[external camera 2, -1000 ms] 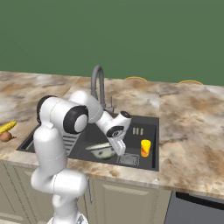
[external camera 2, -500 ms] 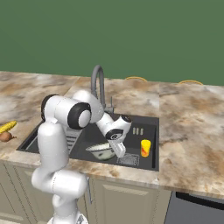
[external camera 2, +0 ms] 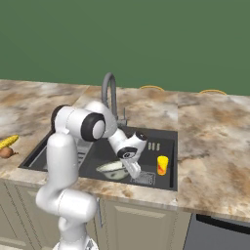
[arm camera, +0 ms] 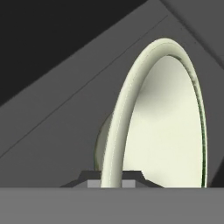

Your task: Remove the onion and corn from the sink. Then move the bowl and cup from the counter to the sink for washing.

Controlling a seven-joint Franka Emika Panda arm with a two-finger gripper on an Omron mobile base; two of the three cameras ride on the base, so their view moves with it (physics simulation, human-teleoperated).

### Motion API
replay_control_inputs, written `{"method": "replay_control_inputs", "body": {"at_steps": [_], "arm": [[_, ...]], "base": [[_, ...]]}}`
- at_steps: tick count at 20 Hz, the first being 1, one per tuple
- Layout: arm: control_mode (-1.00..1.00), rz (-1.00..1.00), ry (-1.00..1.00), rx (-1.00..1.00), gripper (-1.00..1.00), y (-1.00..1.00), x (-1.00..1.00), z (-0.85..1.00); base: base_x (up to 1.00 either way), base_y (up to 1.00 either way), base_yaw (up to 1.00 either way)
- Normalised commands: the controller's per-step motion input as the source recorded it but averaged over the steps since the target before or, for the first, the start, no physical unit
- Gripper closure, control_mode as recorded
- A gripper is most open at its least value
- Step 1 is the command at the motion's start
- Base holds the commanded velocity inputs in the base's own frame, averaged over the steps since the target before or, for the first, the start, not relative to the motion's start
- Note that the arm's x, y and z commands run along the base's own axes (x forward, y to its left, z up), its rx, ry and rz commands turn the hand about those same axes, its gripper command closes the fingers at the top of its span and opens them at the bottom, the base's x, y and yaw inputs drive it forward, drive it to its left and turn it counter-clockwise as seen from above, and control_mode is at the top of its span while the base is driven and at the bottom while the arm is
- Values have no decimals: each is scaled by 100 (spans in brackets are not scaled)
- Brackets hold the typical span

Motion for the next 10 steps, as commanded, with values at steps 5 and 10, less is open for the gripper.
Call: {"method": "replay_control_inputs", "body": {"at_steps": [5, 10], "arm": [[-100, 4, 0, 0, 100, 1, 14, -24], [-100, 3, -1, 0, 100, 0, 14, -27]], "base": [[0, 0, 0], [0, 0, 0]]}}
